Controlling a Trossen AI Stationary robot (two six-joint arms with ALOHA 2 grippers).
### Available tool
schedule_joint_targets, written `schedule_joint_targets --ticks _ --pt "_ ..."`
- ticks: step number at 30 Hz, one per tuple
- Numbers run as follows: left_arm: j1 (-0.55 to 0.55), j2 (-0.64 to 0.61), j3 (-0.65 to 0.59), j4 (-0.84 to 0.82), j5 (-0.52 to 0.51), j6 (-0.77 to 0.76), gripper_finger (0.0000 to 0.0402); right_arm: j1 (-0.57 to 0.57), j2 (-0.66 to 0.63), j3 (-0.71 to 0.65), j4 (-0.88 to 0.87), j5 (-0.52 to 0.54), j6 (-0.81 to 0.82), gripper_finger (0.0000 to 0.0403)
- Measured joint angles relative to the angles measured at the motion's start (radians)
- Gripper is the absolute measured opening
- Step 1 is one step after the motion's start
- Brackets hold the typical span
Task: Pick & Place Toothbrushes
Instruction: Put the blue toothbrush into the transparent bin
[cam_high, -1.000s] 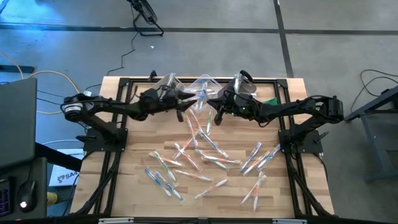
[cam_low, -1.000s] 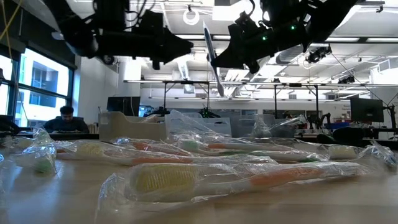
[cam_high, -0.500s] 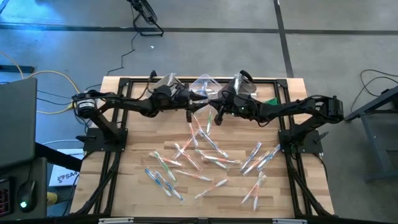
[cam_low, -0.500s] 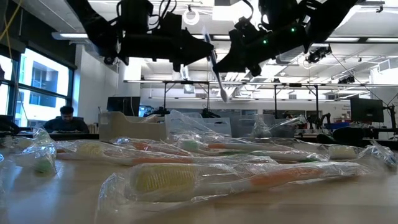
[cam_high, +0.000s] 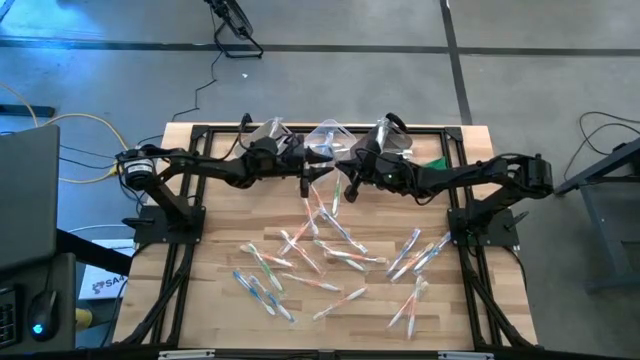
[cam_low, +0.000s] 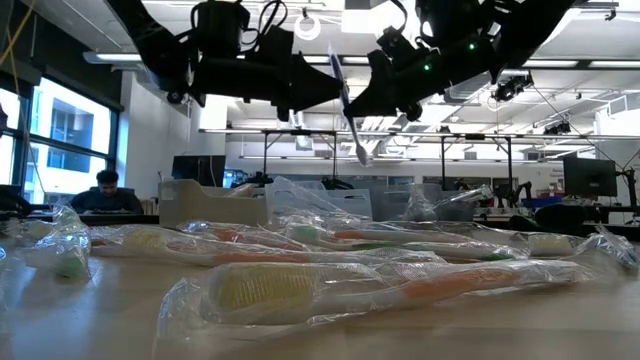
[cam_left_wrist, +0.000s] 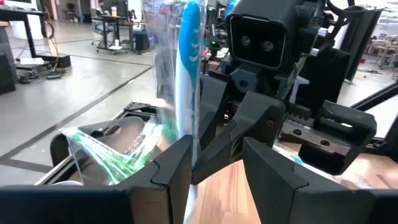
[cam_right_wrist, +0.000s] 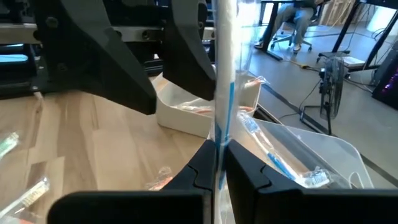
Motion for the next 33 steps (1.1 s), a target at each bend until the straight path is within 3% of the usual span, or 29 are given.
schedule_joint_targets --ticks 8,14,22,33 --pt "0.000 0.000 -0.001 0.000 -0.006 0.000 0.0140 0.023 -0.001 0.000 -0.017 -0.004 0.005 0.0012" --pt "0.001 0.000 0.000 -0.001 -0.022 0.000 0.0140 0.044 0.000 0.000 -0.026 0.148 -0.009 0.0012" --pt "0.000 0.000 0.000 0.006 -0.009 0.000 0.0140 0.044 0.000 0.000 -0.026 0.015 0.002 0.0012" --pt "-0.026 0.000 0.000 0.036 0.016 -0.004 0.0140 0.043 0.000 0.000 -0.026 0.014 0.003 0.0012"
